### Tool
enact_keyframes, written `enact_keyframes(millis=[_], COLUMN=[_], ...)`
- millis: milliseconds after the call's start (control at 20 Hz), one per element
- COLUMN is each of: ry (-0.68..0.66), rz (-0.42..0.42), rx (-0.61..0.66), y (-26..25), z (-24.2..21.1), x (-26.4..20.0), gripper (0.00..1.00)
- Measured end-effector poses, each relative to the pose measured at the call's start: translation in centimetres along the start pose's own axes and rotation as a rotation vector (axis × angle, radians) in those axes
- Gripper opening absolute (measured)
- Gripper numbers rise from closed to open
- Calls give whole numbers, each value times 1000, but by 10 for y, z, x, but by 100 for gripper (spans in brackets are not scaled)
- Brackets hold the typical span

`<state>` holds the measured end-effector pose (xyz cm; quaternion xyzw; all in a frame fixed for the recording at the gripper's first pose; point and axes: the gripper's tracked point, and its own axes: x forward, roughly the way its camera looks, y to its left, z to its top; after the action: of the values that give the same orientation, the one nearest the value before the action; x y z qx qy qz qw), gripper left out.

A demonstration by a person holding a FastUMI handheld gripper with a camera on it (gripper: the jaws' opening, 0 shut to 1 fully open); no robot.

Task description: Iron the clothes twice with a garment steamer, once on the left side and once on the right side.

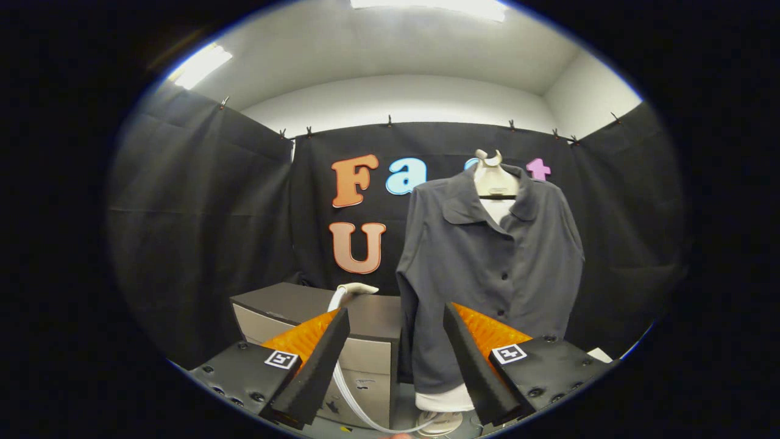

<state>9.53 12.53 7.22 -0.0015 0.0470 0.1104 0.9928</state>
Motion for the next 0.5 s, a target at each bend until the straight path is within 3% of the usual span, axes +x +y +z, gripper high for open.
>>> enact_keyframes(millis=[200, 500], ry=[72, 386], rz=[89, 165], rx=[-96, -220], y=[52, 129], z=[26, -15], x=[112, 285], gripper=[99, 98])
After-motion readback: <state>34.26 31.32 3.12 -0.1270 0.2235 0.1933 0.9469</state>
